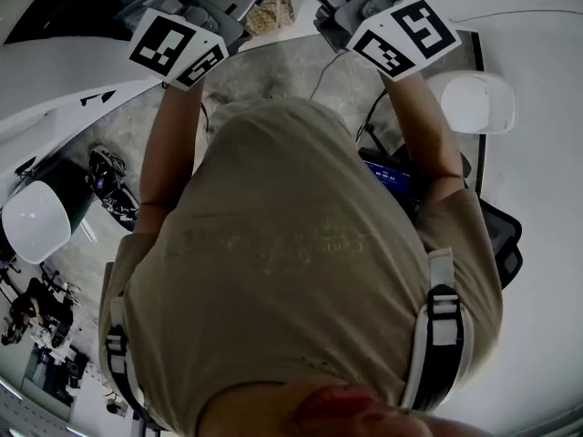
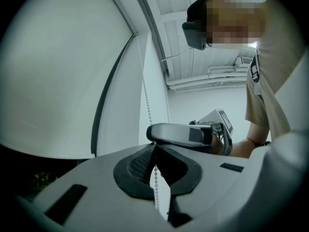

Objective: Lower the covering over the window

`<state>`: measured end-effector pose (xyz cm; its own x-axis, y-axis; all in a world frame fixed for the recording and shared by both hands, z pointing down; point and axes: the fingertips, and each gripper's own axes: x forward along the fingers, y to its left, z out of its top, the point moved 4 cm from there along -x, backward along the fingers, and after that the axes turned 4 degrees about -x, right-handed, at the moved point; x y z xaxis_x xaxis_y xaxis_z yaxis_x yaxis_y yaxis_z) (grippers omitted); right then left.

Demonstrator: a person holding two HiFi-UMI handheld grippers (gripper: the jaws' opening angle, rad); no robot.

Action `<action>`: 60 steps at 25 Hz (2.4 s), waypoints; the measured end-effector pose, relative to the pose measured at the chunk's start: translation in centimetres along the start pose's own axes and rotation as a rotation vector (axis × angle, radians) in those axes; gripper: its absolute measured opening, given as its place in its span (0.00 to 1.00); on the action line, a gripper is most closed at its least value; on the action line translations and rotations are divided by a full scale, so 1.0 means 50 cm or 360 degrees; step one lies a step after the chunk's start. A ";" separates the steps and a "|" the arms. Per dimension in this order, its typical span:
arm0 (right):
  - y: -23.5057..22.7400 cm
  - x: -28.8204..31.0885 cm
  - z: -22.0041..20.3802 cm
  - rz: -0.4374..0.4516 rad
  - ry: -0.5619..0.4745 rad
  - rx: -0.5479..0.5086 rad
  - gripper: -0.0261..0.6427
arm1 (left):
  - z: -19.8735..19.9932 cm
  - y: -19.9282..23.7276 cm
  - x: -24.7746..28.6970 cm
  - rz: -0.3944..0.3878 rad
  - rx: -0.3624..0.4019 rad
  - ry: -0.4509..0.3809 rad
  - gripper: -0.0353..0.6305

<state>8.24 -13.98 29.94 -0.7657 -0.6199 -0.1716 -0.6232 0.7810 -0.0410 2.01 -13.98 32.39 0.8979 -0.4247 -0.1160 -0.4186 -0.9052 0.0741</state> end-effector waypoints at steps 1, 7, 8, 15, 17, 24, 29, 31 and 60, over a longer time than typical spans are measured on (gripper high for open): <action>-0.002 0.002 0.003 -0.0002 -0.0001 -0.0009 0.09 | 0.000 -0.001 0.005 -0.0005 -0.0005 -0.0008 0.08; 0.000 -0.020 0.030 -0.0063 -0.0018 -0.0026 0.08 | 0.002 -0.030 0.026 -0.0036 -0.0008 -0.0009 0.08; 0.001 -0.024 0.031 -0.0074 -0.0021 -0.0022 0.08 | 0.003 -0.034 0.028 -0.0038 -0.0007 -0.0006 0.08; -0.001 -0.025 0.025 -0.0105 -0.0036 0.0029 0.06 | -0.001 -0.032 0.028 -0.0024 -0.0018 -0.0005 0.08; -0.004 -0.018 0.025 -0.0095 -0.0034 0.0040 0.06 | 0.000 -0.025 0.027 -0.0012 -0.0023 -0.0008 0.08; 0.021 -0.019 0.035 -0.0052 -0.0072 0.0029 0.05 | 0.013 -0.040 0.009 0.0023 0.0019 0.0001 0.08; 0.052 0.008 0.021 -0.0001 -0.0120 0.0053 0.04 | 0.020 -0.028 -0.032 0.0017 0.0040 0.0003 0.08; 0.067 0.046 0.009 0.0004 -0.0100 0.0050 0.04 | 0.022 0.001 -0.063 0.0001 0.0041 0.0010 0.08; 0.090 0.115 0.076 -0.0207 -0.0062 -0.0007 0.05 | 0.057 0.039 -0.116 -0.0344 -0.0027 0.0058 0.08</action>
<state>1.62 -13.73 25.06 -0.6714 -0.7126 -0.2032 -0.7177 0.6937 -0.0611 -4.39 -13.34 30.36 0.9710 -0.2193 -0.0950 -0.2134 -0.9746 0.0684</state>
